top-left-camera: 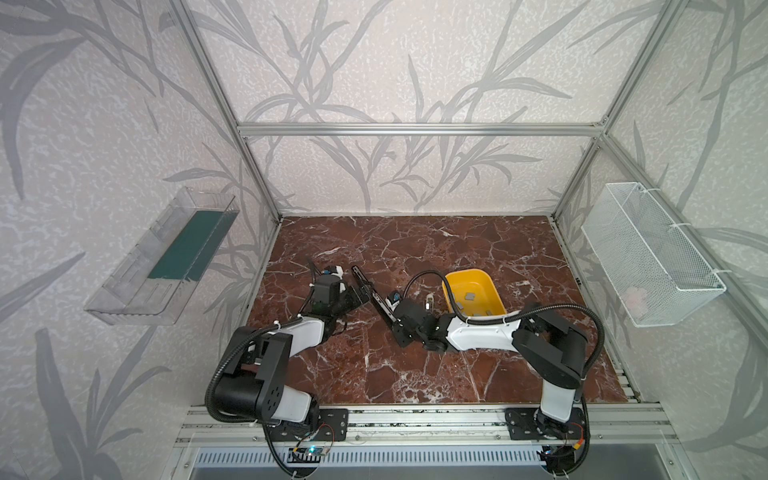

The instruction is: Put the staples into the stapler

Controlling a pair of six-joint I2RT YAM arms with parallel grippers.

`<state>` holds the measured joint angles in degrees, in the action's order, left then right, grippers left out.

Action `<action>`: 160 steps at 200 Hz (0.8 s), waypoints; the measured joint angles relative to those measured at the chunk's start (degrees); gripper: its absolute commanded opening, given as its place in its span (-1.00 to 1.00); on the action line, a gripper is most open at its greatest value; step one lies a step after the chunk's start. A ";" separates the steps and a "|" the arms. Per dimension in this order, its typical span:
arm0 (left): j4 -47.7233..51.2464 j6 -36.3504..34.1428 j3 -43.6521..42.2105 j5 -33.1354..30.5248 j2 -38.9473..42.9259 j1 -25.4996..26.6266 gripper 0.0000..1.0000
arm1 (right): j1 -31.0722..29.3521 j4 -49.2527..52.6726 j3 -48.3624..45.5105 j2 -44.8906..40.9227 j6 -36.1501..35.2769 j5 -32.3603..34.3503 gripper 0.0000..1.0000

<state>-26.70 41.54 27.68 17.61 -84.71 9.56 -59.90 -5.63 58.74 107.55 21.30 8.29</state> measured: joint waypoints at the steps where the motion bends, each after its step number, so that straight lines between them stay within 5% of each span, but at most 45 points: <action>1: -0.09 0.02 0.00 0.00 -0.11 0.00 0.90 | 0.00 -0.04 0.00 0.00 0.09 -0.07 -1.00; 160: -13.29 3.19 5.25 3.76 -14.12 -3.89 0.76 | -1.73 -6.69 -6.78 -3.41 3.72 -5.33 -1.00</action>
<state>-39.99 44.73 32.93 21.37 -98.83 5.67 -61.63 -12.32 51.96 104.14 25.02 2.96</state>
